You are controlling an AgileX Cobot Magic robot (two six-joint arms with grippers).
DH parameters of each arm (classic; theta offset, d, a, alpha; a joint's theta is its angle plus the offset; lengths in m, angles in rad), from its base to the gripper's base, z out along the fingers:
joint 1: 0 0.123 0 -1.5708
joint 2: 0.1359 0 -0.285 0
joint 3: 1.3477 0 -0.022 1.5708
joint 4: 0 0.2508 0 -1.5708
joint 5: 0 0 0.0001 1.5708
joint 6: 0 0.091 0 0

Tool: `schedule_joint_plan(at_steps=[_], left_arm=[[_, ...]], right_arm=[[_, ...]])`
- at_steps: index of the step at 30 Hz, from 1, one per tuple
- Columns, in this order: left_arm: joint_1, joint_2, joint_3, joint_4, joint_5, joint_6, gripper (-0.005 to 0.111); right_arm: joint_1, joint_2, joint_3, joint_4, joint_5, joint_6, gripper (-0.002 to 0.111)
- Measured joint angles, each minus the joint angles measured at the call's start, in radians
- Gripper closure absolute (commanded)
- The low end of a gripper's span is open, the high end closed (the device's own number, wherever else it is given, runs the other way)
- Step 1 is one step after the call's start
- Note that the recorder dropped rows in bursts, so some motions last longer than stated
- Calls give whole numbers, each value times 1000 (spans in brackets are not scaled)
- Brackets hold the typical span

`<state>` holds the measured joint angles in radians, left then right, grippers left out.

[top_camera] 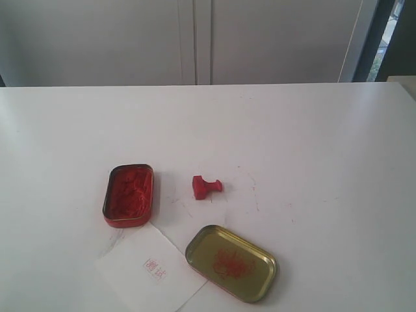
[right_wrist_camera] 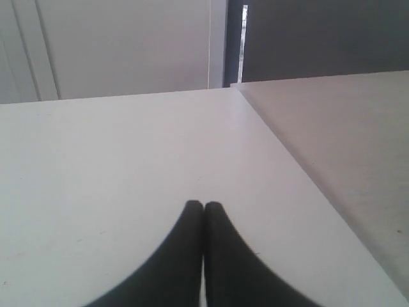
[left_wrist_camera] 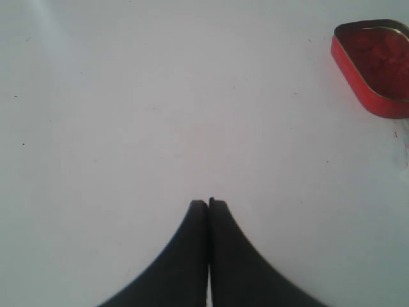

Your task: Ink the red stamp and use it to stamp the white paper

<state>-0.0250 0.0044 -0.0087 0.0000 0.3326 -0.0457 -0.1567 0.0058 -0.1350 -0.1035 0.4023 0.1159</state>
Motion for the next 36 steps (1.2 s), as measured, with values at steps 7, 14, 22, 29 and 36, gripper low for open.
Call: schedule_joint_plan(at_steps=[7,14,22,29,36], left_arm=[[0,0,0,0,0,0,107],[0,0,0,0,0,0,107],[0,0,0,0,0,0,107],[0,0,0,0,0,0,107],[0,0,0,0,0,0,107]], right_arm=[[0,0,0,-5,-16,-75,108],[0,0,44,-5,-35,-80,108],[0,0,129,-5,-38,-82,108],[0,0,131,-5,-42,-82,108],[2,0,131,-5,-44,-82,108]])
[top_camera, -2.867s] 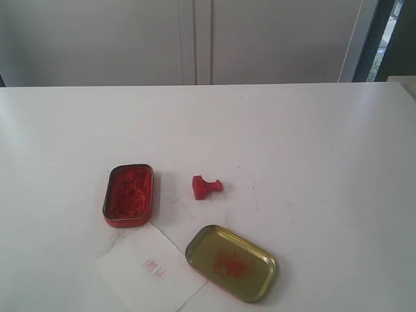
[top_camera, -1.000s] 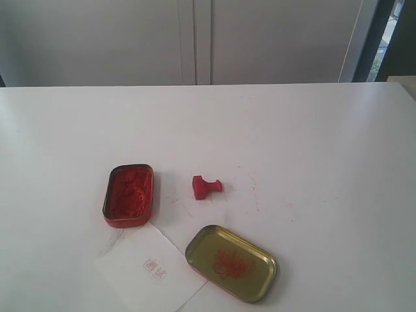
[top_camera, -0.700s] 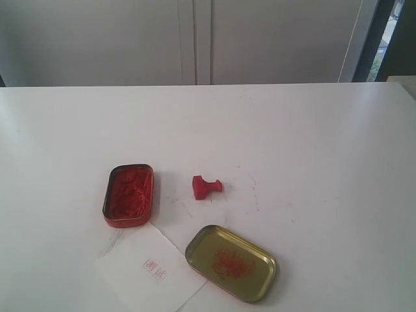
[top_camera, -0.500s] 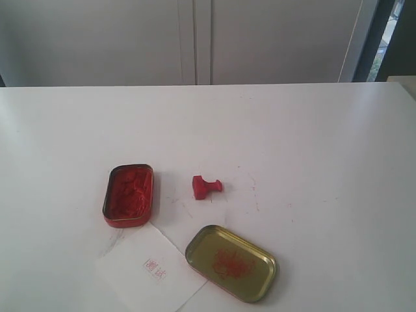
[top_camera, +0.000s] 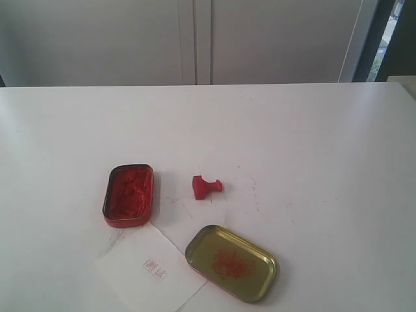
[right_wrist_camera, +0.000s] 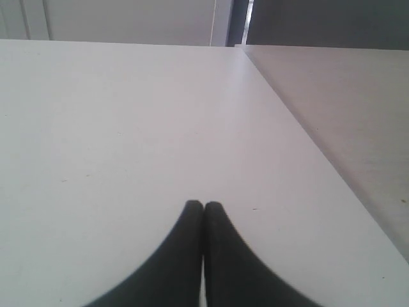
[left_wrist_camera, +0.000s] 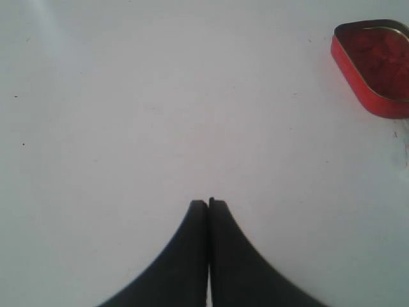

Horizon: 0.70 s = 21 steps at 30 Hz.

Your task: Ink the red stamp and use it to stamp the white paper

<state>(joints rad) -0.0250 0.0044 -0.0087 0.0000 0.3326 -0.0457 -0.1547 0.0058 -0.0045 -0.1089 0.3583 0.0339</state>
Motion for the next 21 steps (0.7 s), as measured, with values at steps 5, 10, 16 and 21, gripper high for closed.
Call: schedule_joint_plan(at_steps=[5,10,16,21], left_arm=[[0,0,0,0,0,0,107],[0,0,0,0,0,0,107],[0,0,0,0,0,0,107],[0,0,0,0,0,0,107]], right_arm=[[32,0,0,2,0,0,108],[60,0,0,2,0,0,108],[63,0,0,2,0,0,108],[63,0,0,2,0,0,108]])
